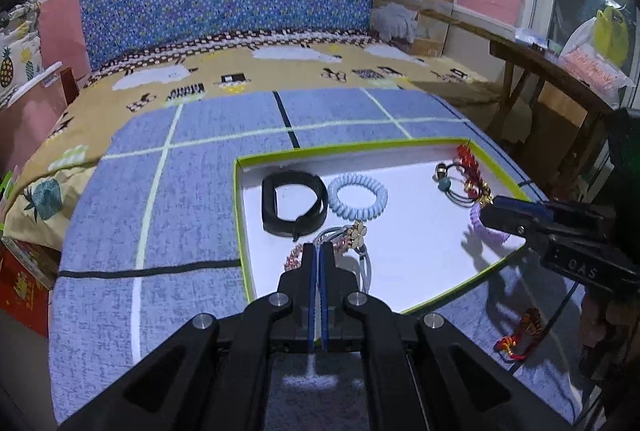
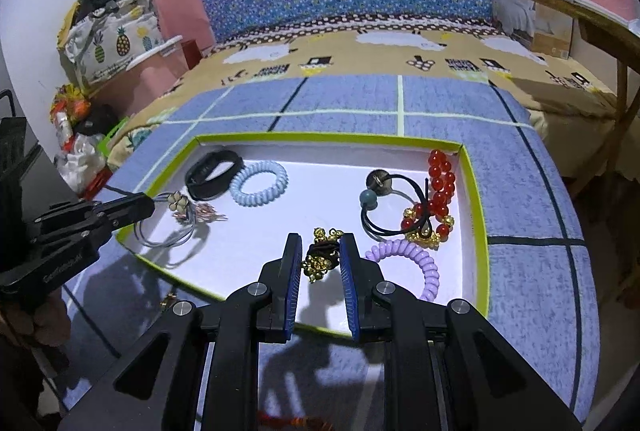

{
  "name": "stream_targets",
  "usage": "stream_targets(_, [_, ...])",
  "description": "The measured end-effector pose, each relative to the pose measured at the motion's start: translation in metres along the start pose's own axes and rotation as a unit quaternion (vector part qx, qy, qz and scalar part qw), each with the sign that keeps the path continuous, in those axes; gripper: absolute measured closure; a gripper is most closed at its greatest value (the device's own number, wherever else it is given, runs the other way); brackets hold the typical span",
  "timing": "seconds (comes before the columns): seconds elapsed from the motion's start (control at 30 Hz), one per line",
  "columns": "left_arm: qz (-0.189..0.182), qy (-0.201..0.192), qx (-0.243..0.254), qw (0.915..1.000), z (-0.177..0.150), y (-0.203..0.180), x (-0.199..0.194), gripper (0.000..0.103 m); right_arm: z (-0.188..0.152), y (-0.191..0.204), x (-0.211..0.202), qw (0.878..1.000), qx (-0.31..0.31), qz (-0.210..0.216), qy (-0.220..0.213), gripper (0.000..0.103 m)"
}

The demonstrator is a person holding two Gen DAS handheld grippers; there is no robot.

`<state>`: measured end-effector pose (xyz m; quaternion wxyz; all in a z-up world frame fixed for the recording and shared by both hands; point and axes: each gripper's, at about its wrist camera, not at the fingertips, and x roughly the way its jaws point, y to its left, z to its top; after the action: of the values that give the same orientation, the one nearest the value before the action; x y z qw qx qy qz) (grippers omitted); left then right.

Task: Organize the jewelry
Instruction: 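Carry both items into the tray and open both grippers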

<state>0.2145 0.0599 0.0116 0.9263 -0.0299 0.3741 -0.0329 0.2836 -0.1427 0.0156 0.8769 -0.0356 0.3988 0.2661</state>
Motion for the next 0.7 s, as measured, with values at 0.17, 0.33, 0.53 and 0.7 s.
stream_targets(0.17, [-0.001, 0.017, 0.005, 0.9998, -0.003, -0.002, 0.008, 0.102, 0.001, -0.005, 0.013, 1.000, -0.001, -0.003, 0.017, 0.083])
stream_targets(0.33, [0.001, 0.024, 0.009, 0.9997, -0.004, -0.003, 0.012, 0.102, 0.002, -0.007, 0.022, 1.000, -0.003, -0.009, 0.030, 0.083])
stream_targets(0.53, [0.007, 0.020, 0.014, 0.9997, -0.004, -0.004, 0.013, 0.101, 0.002, -0.004, 0.023, 0.999, -0.016, -0.014, 0.036, 0.083])
stream_targets(0.7, [0.001, 0.016, 0.008, 0.9998, -0.005, -0.001, 0.011, 0.097, 0.001, -0.002, 0.019, 0.999, -0.018, -0.012, 0.028, 0.079])
